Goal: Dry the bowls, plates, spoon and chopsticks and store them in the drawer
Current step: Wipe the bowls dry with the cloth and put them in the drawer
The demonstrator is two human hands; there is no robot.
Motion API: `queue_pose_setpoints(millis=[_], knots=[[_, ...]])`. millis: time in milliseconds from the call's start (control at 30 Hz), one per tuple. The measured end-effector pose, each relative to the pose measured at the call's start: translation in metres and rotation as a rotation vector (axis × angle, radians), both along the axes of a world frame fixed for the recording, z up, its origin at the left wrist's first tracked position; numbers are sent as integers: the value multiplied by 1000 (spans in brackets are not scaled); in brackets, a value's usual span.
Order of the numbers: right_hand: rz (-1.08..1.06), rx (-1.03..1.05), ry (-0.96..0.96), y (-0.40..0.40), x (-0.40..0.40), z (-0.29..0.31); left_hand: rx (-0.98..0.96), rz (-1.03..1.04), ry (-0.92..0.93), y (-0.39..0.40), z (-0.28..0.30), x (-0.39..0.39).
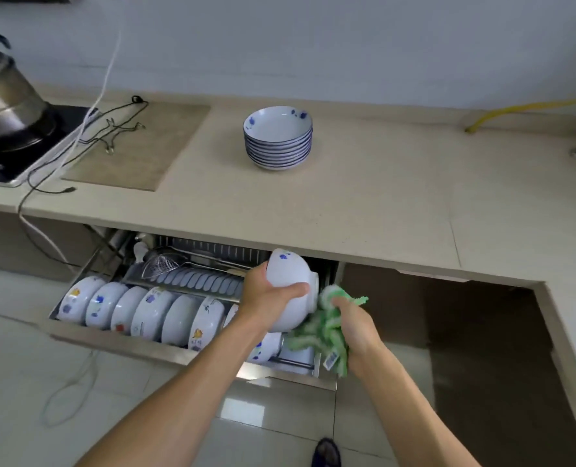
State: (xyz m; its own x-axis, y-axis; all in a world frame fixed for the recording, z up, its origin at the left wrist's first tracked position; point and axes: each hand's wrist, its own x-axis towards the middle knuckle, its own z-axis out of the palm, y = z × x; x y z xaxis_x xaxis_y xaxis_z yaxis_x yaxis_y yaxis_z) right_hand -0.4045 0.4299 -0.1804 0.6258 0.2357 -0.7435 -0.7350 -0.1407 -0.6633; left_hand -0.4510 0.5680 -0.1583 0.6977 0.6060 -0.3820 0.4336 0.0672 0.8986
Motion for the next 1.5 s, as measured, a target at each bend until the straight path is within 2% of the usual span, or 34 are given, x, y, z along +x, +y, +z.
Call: queue_pose_setpoints(millis=[67,133,367,667,1000,1200,1500], knots=[[62,-146,-102,-4,14,-20,-18,22,64,7,-23,4],[76,-204,-137,-11,31,-43,-49,19,129,8,-48,8],[166,-342,-115,-32,51,-107,-117,19,327,4,-133,28],[267,-513,-191,-44,52,-130,-133,-12,483,6,-205,49],[292,-504,-236,-25,36,-142,-111,-102,551,5,-251,53],[284,-528,-239,-24,24,-150,-162,-182,612,8,-268,49],[254,-537,-254,-26,15,-155,-150,-246,569,6,-283,57]])
